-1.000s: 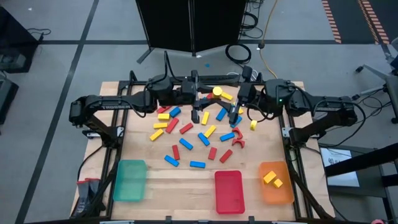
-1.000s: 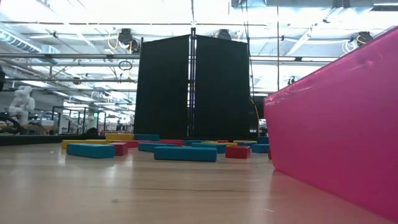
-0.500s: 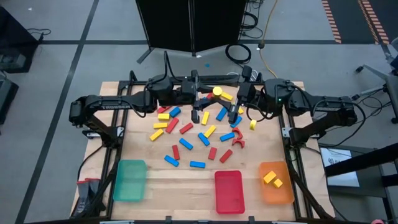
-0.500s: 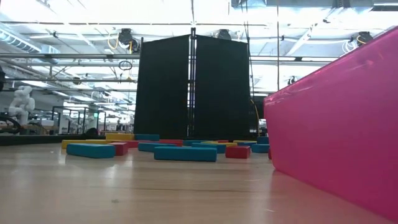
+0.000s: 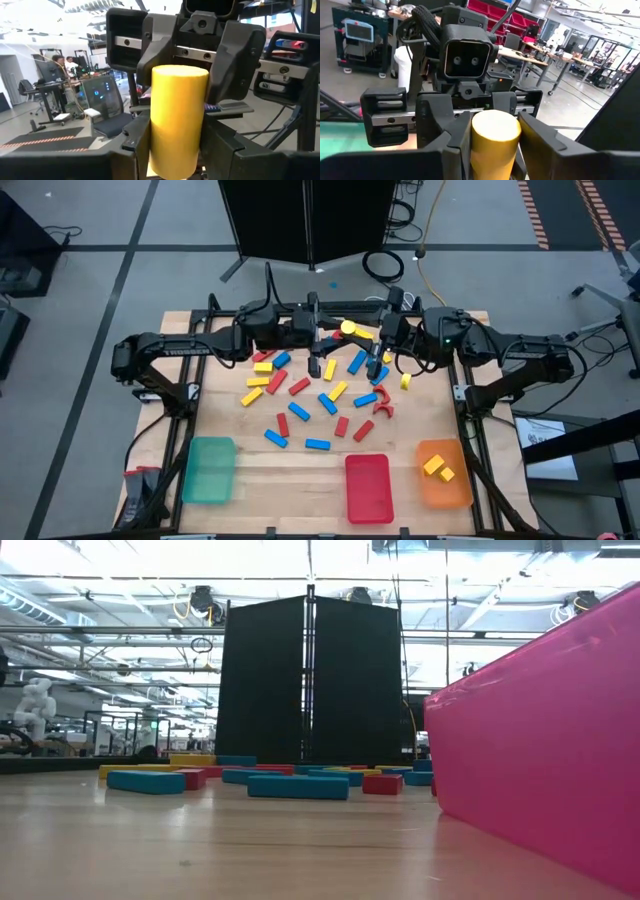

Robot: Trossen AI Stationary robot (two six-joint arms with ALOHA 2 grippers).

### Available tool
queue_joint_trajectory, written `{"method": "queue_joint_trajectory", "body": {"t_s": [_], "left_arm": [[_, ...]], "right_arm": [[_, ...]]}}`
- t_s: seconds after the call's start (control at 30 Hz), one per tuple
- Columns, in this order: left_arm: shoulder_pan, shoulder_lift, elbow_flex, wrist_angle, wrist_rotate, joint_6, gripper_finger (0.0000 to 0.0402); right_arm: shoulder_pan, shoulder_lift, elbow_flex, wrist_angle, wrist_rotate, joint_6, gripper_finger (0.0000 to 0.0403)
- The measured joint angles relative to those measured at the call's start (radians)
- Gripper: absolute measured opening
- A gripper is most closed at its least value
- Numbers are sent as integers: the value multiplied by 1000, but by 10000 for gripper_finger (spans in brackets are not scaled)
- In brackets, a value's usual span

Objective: Sort blocks
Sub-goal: Put the yellow block into the orange bin

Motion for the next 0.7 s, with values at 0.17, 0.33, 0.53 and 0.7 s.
{"method": "queue_joint_trajectory", "body": {"t_s": [0.17,0.33,0.53,0.7], "left_arm": [[0,0,0,2,0,-2,143],[0,0,0,7,-2,-11,229],[0,-2,1,-83,-1,-11,321],[8,-24,3,-256,2,-13,346]], "right_arm": [[0,0,0,-6,-17,-3,113],[0,3,-1,-19,-21,-10,113],[-1,-3,-2,-15,-5,-18,113],[0,-68,-3,-45,65,-17,113]]}}
